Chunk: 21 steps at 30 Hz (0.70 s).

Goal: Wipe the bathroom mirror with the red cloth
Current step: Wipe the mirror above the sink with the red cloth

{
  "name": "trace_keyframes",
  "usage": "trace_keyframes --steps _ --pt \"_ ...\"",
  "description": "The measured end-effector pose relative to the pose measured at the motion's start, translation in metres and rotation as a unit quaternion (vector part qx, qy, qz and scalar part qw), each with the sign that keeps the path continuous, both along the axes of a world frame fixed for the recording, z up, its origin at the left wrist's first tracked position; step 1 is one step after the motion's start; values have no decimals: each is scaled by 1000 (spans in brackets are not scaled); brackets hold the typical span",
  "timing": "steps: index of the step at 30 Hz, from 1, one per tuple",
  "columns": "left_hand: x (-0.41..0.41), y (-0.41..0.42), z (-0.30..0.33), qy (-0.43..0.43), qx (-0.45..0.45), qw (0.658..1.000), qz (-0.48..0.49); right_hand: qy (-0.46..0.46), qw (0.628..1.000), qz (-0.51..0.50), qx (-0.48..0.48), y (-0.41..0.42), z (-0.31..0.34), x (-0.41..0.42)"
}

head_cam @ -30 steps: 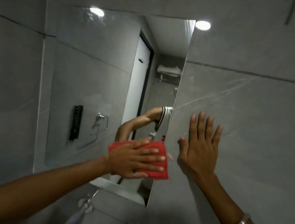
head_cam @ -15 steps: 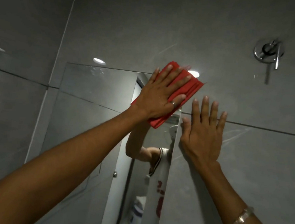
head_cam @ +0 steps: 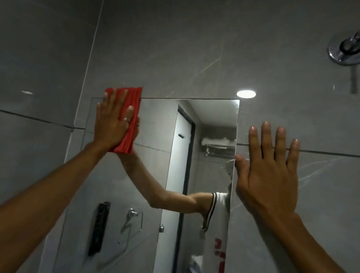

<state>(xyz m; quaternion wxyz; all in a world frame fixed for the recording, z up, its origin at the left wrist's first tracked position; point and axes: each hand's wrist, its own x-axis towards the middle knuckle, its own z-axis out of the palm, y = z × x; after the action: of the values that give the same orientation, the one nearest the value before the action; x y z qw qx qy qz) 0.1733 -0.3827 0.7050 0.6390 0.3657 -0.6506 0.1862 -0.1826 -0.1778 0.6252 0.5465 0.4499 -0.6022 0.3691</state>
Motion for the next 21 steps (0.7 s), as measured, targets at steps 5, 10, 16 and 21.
trace_keyframes --steps 5,10,16,21 --pt "55 -35 8 131 61 989 -19 0 1000 3 -2 1 0 1" --pt "16 -15 -24 43 1 999 14 6 1000 7 -4 1 0 0" --pt "15 -2 -108 72 35 997 0 2 1000 25 4 2 -4 0" --pt "1 6 -166 35 57 998 -2 -11 999 31 9 4 -40 5"
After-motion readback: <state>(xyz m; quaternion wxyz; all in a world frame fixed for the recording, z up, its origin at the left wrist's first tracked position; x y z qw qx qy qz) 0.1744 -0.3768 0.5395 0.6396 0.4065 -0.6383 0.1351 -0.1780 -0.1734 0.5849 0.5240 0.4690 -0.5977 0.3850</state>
